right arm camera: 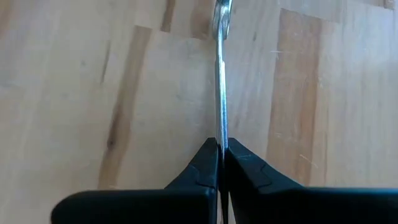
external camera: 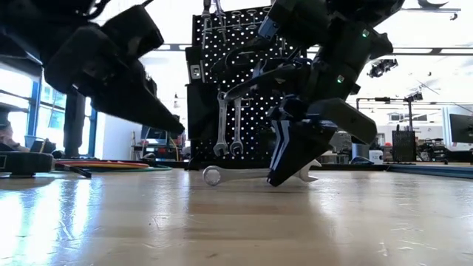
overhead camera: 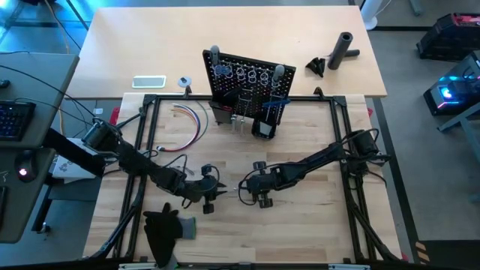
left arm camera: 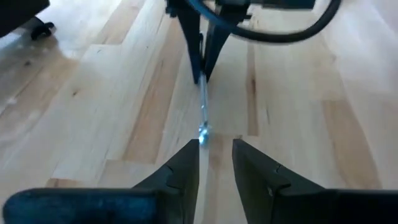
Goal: Hang tools onto peg board
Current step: Hang the wrench on the black pegboard
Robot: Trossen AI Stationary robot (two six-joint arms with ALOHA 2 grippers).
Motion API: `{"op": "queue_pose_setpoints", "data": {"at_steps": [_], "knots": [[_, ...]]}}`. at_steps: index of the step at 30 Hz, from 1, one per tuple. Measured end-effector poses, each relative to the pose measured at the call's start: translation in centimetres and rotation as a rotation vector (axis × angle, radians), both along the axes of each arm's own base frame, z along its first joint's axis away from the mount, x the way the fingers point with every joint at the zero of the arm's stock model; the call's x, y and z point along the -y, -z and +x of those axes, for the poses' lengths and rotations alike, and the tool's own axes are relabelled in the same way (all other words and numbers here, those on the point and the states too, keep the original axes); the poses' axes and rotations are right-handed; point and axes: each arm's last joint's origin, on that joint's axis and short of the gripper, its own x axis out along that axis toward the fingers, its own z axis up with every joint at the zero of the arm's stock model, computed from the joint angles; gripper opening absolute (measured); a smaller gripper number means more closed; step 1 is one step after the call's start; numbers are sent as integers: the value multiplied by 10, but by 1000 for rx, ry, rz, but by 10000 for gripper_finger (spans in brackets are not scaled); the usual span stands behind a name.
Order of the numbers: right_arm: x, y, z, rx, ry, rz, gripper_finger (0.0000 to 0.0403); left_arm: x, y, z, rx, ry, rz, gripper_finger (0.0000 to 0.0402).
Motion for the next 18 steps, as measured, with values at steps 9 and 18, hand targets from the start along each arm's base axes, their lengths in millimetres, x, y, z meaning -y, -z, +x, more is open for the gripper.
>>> {"op": "queue_pose_setpoints", "data": {"at_steps": [9,18], "knots": [[-3,-4,6,69,-20,47,6,-9,28,13,-39,2,-27,152],[-3,-5,8,86,-22,55,6,-18,41,22,-48,34,-95,178]]}}
